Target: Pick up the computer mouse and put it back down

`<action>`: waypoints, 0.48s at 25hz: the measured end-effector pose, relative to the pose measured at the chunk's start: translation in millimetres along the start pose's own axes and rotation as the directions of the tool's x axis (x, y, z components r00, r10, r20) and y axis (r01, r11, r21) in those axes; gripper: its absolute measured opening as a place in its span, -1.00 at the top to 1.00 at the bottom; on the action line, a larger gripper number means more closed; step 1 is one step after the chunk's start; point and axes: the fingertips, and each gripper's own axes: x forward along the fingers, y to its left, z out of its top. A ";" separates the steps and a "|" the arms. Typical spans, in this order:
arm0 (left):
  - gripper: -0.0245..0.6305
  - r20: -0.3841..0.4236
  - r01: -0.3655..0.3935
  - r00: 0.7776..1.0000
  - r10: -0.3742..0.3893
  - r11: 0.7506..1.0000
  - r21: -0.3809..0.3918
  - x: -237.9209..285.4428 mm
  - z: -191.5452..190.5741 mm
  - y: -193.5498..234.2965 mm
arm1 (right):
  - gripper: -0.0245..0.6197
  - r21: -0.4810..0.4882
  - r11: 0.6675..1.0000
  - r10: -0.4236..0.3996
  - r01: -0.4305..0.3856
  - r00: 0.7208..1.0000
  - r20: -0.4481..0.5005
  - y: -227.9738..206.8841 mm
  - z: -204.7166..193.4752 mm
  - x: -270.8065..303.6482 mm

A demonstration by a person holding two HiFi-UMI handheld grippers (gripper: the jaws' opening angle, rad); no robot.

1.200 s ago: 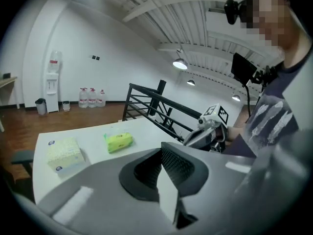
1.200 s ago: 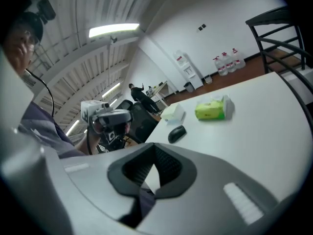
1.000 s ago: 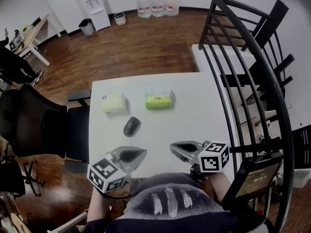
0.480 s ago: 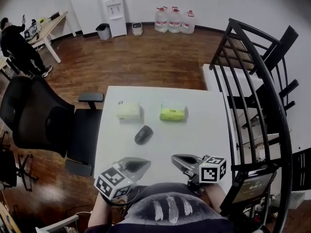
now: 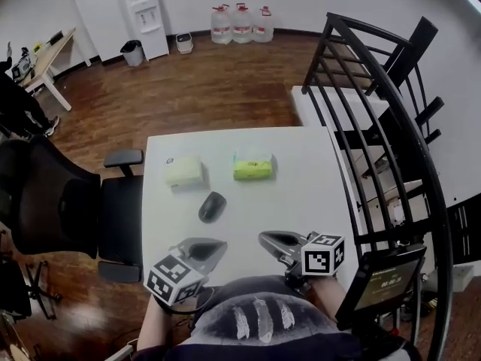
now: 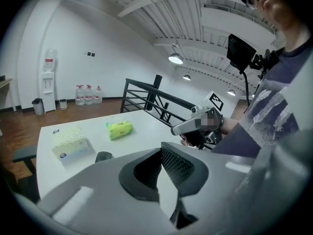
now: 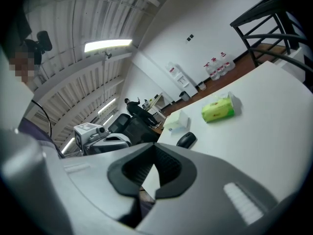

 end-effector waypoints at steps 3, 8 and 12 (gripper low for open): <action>0.88 -0.003 -0.029 1.000 0.029 0.999 0.015 7.3 -0.1 9.7 | 0.91 0.005 1.000 -0.013 0.013 1.000 0.005 -5.4 -0.7 -0.7; 0.88 -0.016 -0.087 0.996 0.088 0.996 0.028 14.1 -1.3 24.0 | 0.91 0.006 1.000 -0.021 0.021 1.000 -0.005 -7.0 -1.9 0.9; 0.88 -0.031 -0.064 0.997 0.066 0.997 0.054 19.0 -0.5 16.8 | 0.91 0.026 0.999 -0.039 0.039 0.999 0.014 -6.2 -4.5 -6.5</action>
